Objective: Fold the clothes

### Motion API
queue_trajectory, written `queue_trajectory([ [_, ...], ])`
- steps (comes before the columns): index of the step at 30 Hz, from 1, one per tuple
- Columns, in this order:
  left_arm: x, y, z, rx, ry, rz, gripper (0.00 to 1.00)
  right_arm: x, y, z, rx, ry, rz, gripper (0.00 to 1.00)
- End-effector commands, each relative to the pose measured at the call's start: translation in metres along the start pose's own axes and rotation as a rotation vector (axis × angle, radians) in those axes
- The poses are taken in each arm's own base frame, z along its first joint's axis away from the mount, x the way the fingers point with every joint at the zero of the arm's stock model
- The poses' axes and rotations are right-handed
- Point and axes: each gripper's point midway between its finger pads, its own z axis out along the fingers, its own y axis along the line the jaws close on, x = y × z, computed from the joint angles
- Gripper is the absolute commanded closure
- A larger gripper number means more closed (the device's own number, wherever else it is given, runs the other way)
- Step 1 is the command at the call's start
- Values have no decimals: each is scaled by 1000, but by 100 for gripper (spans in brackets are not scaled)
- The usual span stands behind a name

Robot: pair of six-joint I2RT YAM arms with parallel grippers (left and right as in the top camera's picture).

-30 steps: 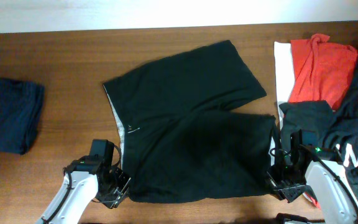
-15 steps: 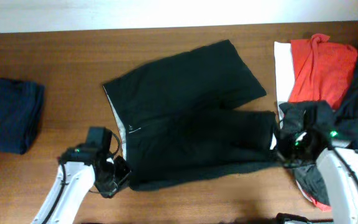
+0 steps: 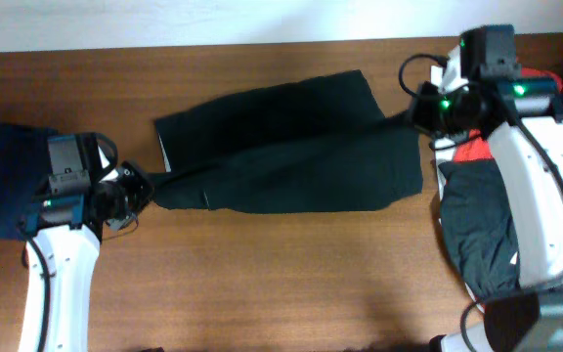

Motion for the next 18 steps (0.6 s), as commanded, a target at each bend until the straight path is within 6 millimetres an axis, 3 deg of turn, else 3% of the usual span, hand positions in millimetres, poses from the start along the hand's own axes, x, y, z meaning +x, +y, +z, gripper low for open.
queue_trajectory([
  [1, -45, 40, 16, -158, -122, -21, 100, -67, -4, -8, 100, -242, -60, 96],
  [4, -80, 23, 28, -86, -235, 0, 100, -101, 17, -6, 37, -373, -90, 96],
  [7, -100, 15, 48, -49, -281, 13, 100, -111, 20, 10, 25, -391, -88, 96],
  [10, -112, -1, 85, 47, -270, 37, 100, -104, 13, 57, 52, -311, -88, 96],
  [13, -125, -23, 119, 124, -319, 88, 100, -116, 12, 90, 40, -325, -91, 96],
  [17, -124, -30, 145, 143, -327, 113, 99, -133, 26, 115, -25, -384, -116, 96],
  [18, -128, -30, 148, 145, -346, 115, 87, -140, 34, 123, -49, -416, -129, 95],
])
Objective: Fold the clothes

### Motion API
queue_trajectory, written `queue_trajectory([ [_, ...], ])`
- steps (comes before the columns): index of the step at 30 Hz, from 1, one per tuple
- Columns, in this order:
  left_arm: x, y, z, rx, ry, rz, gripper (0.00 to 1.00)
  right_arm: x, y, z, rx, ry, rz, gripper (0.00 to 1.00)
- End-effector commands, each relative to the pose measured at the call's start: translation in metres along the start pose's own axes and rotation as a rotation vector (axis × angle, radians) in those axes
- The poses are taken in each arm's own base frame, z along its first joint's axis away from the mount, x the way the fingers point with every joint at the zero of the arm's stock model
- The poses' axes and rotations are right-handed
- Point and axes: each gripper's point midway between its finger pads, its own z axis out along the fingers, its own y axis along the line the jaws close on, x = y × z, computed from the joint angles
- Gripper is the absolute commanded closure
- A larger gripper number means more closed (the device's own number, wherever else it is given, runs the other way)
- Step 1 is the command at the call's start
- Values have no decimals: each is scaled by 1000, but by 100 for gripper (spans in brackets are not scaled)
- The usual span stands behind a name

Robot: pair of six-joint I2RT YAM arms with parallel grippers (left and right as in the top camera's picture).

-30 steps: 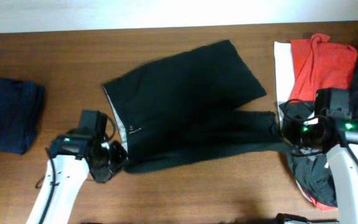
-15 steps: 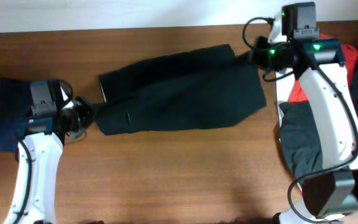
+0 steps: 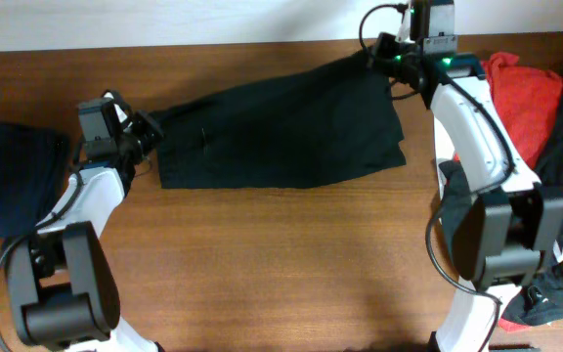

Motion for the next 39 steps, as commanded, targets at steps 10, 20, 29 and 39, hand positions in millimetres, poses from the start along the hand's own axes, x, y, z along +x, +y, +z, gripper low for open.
queue_trajectory([
  [10, -26, 38, 9, -106, -90, -5, 1, 16, -40, 37, 126, 28, 9, 36],
  [20, 19, 42, 17, -162, 58, -7, 1, 109, -71, 58, 199, 357, 50, 66],
  [29, 78, 37, 34, -169, 229, 12, 22, 202, -100, 45, 324, 704, 103, 96],
  [39, 176, 86, -24, -428, 659, -91, 96, 220, -175, -33, 758, 888, 39, 96],
])
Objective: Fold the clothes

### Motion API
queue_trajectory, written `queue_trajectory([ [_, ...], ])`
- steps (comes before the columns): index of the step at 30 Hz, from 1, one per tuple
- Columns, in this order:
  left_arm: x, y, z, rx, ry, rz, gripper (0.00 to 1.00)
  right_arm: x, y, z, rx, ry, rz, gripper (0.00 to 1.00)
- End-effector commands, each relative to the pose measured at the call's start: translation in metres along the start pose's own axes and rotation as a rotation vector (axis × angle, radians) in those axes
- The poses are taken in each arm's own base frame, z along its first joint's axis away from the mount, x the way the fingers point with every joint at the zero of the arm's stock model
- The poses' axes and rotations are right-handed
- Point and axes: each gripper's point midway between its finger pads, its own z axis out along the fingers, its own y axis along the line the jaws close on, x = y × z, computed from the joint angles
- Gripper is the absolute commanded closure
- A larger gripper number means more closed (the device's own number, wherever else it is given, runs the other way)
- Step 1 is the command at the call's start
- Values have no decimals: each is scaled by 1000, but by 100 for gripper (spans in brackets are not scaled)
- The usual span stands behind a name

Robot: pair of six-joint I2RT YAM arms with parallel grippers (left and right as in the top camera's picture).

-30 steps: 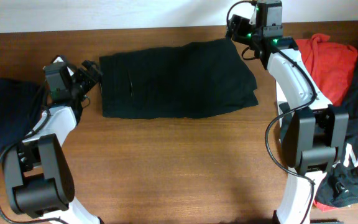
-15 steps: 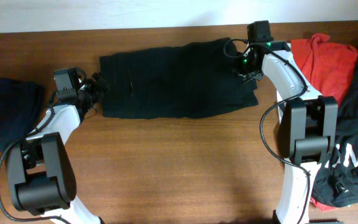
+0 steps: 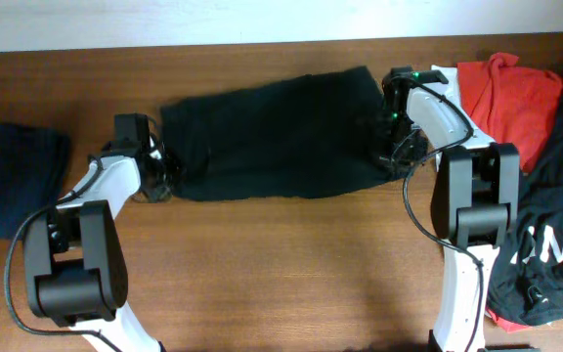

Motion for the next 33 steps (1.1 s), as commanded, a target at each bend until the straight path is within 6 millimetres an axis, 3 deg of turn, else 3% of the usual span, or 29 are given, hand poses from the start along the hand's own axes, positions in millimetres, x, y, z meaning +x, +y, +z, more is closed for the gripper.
queue_trajectory([
  [1, 64, 44, 10, -157, 237, -60, 96, -4, -44, 3, 173, -5, 62, 96],
  [4, 91, 58, -1, -228, 343, -92, 93, 1, -51, 3, 179, 23, 71, 96],
  [6, 87, 58, -1, -216, 337, -67, 83, 7, -45, 2, 143, 50, 69, 96],
  [8, 81, 59, -5, -215, 332, -84, 81, 9, -37, -7, 88, 42, 75, 96],
  [10, 75, 64, -11, -217, 334, -83, 81, 2, -34, -31, 45, -23, 84, 95],
  [12, 70, 69, -16, -222, 332, -110, 71, -17, -26, -65, -38, -128, 90, 63],
  [14, 68, 72, -17, -221, 330, -120, 62, -34, -11, -79, -116, -197, 37, 59],
  [17, 67, 72, -17, -221, 329, -122, 56, -49, 4, -74, -179, -229, 31, 51],
  [22, 65, 71, -16, -216, 319, -119, 51, -54, 11, -33, -168, -157, 28, 50],
  [23, 65, 71, -15, -215, 318, -119, 51, -54, 11, -29, -164, -147, 28, 53],
  [26, 64, 71, -15, -212, 313, -117, 51, -47, 4, -24, -126, -117, 31, 91],
  [27, 64, 71, -15, -213, 313, -117, 51, -47, 1, -23, -109, -117, 33, 96],
  [33, 64, 71, -15, -213, 313, -117, 51, -22, -14, -21, -103, 8, 116, 96],
])
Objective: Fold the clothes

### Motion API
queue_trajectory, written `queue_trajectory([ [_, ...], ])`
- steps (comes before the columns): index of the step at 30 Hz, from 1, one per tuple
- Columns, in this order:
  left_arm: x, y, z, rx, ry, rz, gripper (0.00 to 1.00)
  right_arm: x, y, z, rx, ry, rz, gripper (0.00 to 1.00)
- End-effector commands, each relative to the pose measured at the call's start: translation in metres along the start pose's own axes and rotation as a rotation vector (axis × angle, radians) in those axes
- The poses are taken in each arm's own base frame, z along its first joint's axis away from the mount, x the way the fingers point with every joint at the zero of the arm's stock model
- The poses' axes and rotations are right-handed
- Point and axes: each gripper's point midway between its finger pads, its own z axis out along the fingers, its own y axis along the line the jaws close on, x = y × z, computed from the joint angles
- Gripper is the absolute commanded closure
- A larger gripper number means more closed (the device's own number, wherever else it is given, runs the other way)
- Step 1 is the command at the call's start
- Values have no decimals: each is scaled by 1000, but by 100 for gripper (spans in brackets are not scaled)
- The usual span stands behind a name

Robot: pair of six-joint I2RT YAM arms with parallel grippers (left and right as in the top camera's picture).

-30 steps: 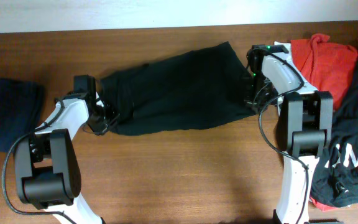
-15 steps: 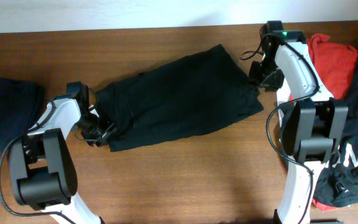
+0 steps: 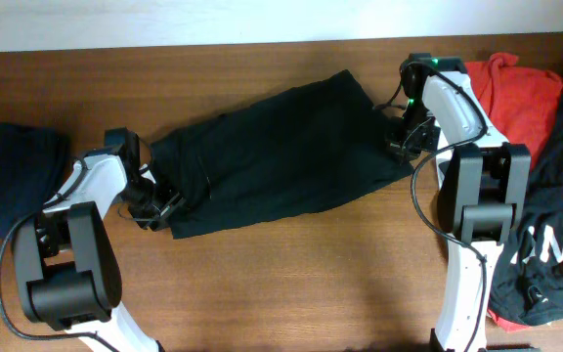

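Observation:
A black garment (image 3: 281, 156) lies spread across the middle of the wooden table (image 3: 281, 284) in the overhead view, skewed so that its left end sits nearer the front. My left gripper (image 3: 164, 211) is at its front-left corner and looks shut on the cloth. Against the garment's right edge my right gripper (image 3: 397, 145) also appears shut on the fabric. The fingertips themselves are small and dark against the cloth.
A folded dark blue garment (image 3: 8, 176) lies at the left table edge. A red garment (image 3: 516, 83) and a black garment with white print (image 3: 545, 254) are piled at the right. The wall runs along the far edge.
The left gripper has moved toward the front with the garment's left corner. The garment, which lay level, is now slanted. The right gripper has shifted slightly toward the far side.
First the garment was stretched between both grippers across mid-table. Then both grippers held it at the far side, its front edge straight. After that it lay flat and level with the grippers at its ends. Now its left end is drawn forward.

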Motion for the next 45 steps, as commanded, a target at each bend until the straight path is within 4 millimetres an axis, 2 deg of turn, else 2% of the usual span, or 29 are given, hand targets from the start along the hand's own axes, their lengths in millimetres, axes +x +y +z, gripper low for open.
queue_trajectory([
  [1, -6, 28, 14, -108, -6, -13, 51, -1, -3, -2, -74, 32, 74, 92],
  [2, -6, 28, 14, -108, -6, -12, 51, -1, -1, -3, -100, 38, 78, 75],
  [4, -6, 28, 14, -108, -6, -12, 51, -6, 4, -4, -168, 35, 90, 51],
  [5, -6, 28, 14, -107, -6, -13, 51, -9, 9, -5, -204, 30, 91, 43],
  [6, -6, 28, 14, -108, -6, -13, 51, -14, 15, -7, -236, 14, 88, 40],
  [11, -6, 28, 14, -107, -5, -13, 51, -25, 22, -7, -255, -34, 74, 41],
  [14, -5, 28, 14, -108, -5, -13, 51, -22, 25, 2, -251, -28, 66, 42],
  [16, -5, 28, 14, -108, -5, -13, 51, -16, 23, 13, -243, -4, 70, 58],
  [17, -5, 28, 14, -108, -5, -13, 51, -12, 22, 17, -237, 9, 74, 82],
  [18, -5, 28, 14, -108, -5, -14, 51, -9, 20, 19, -233, 22, 77, 96],
  [20, -5, 28, 14, -108, -5, -13, 51, -4, 15, 18, -224, 48, 87, 96],
  [22, -5, 28, 14, -108, -5, -14, 51, 6, 0, 17, -200, 101, 120, 96],
  [24, -5, 28, 14, -108, -5, -14, 51, 16, -29, 17, -134, 152, 166, 96],
  [25, -5, 28, 14, -108, -5, -14, 51, 18, -53, 18, -59, 162, 192, 96],
  [26, -5, 28, 14, -108, -5, -14, 51, 16, -68, 19, -12, 153, 203, 96],
  [28, -4, 29, 14, -111, -1, -15, 51, 11, -92, 19, 60, 127, 224, 96],
  [29, -2, 30, 14, -116, 8, -18, 51, 10, -97, 19, 72, 123, 230, 96],
  [34, 5, 33, 11, -132, 39, -29, 53, 22, -91, 17, 85, 168, 206, 93],
  [37, -3, 18, -13, -117, 13, 14, 53, 33, -87, 9, 96, 194, 181, 88],
  [39, -17, 3, -32, -82, -50, 47, 51, 30, -87, -6, 81, 150, 181, 63],
  [40, -24, -4, -38, -62, -78, 65, 43, 26, -87, -18, 70, 116, 171, 52],
  [41, -28, -11, -40, -35, -95, 102, 36, 23, -86, -31, 60, 84, 170, 47],
  [43, -31, -29, -40, 51, -102, 214, 23, 16, -84, -55, 40, 20, 170, 44],
  [45, -34, -31, -39, 62, -116, 230, 19, 12, -79, -68, 14, -12, 168, 43],
])
